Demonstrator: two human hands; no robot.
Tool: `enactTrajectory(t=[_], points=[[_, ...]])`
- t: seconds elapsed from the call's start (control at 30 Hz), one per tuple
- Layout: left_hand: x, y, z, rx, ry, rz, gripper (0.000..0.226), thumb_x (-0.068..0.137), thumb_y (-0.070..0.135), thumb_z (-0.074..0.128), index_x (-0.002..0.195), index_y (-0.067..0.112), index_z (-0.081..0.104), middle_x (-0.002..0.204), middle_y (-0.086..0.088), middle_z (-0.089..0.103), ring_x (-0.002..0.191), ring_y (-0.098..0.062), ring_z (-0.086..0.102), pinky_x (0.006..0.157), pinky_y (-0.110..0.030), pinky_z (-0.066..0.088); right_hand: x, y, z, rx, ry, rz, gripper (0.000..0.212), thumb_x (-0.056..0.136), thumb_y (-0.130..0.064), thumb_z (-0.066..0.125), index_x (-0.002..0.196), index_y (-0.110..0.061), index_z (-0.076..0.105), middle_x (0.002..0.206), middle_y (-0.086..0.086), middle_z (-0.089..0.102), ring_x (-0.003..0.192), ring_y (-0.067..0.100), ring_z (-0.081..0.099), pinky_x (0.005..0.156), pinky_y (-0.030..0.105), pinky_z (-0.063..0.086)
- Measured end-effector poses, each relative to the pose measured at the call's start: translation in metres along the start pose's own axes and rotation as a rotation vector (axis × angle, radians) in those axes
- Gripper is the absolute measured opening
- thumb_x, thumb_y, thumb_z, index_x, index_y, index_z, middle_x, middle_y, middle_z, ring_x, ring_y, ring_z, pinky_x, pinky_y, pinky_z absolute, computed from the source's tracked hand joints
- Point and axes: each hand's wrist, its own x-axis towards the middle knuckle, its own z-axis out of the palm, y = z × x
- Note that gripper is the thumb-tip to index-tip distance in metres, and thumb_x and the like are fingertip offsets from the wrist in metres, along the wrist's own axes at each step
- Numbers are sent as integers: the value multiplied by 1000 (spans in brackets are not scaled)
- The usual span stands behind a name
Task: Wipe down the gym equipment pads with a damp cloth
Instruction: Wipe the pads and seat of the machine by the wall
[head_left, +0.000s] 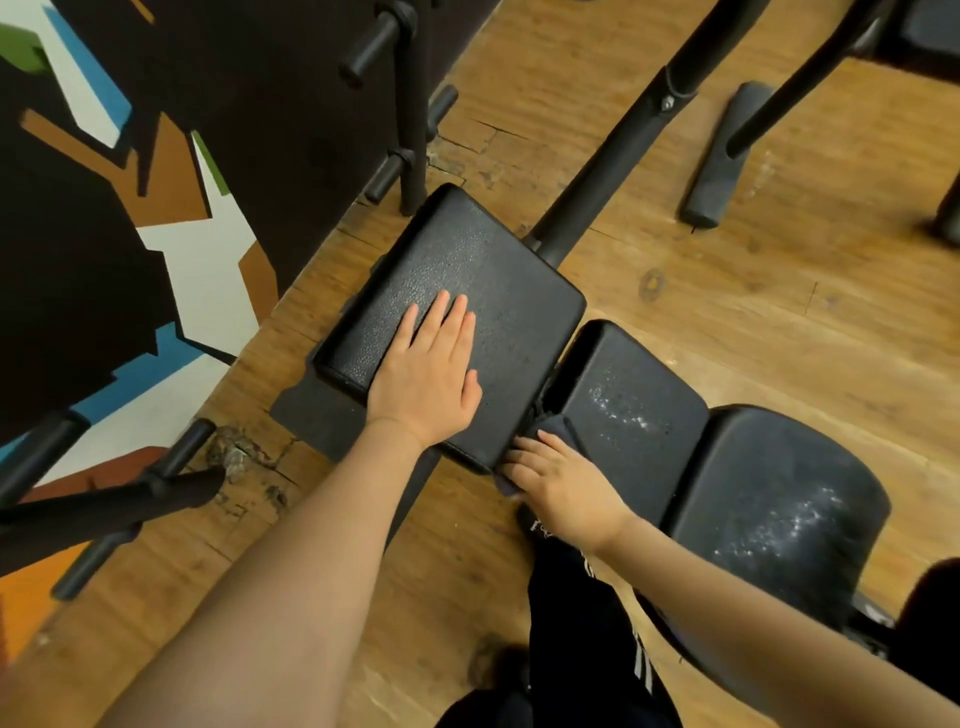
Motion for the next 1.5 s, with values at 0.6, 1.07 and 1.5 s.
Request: enactTrajectory(t=[0.6, 1.07, 1.5], points=[[2, 1, 8, 42, 54, 2, 69, 87, 39, 19, 146, 7, 34, 155, -13, 29, 145, -29, 20, 116, -47, 9, -6, 17, 3, 97, 138, 0, 51, 98, -41, 27, 105, -9, 67, 112, 6, 67, 115, 25, 57, 105, 41, 31], [3, 0, 11, 23, 89, 27, 66, 84, 37, 25, 136, 4, 50, 145, -16, 44, 136, -34, 36, 111, -51, 22, -15, -27, 26, 317, 324, 355, 33, 86, -7, 53, 118, -6, 61, 128, 9, 58, 129, 29, 41, 107, 49, 17], [2, 2, 11, -4, 92, 32, 65, 83, 35, 27, 133, 3, 53, 142, -18, 47, 135, -36, 38, 109, -52, 22, 1, 26, -12, 706, 597, 795, 56, 88, 12, 40, 139, -13, 40, 145, 2, 36, 136, 9, 27, 115, 27, 20]])
